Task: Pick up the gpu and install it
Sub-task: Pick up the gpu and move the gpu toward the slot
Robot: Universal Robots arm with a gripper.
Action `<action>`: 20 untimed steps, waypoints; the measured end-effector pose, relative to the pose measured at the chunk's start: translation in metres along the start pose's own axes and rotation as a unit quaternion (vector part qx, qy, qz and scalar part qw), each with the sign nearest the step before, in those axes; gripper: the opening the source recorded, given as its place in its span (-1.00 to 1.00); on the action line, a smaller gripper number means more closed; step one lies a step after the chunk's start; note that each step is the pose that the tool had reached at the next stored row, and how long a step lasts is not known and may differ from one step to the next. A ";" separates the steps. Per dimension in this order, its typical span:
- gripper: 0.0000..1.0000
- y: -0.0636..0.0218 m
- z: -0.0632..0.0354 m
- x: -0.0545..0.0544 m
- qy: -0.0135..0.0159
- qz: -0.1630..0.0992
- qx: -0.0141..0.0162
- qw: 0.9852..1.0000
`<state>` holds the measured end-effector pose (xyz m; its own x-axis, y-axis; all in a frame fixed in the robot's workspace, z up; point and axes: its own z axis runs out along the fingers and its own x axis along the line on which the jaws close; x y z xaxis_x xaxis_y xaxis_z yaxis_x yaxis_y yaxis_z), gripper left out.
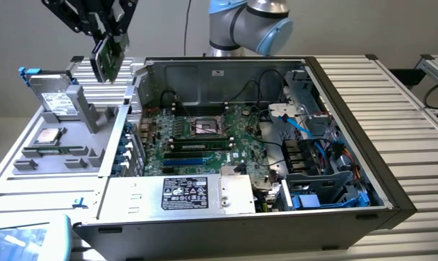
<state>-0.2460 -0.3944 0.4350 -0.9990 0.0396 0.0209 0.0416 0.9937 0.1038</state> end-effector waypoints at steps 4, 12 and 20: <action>-0.44 -0.0006 -0.0056 -0.018 0.002 0.000 0.001 1.000; -0.44 -0.0018 -0.0131 -0.055 0.008 0.001 0.003 1.000; -0.44 -0.0028 -0.0196 -0.091 0.013 0.001 0.005 1.000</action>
<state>-0.1553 -0.4028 0.4524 -0.9981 0.0400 0.0466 0.0443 0.9946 0.0941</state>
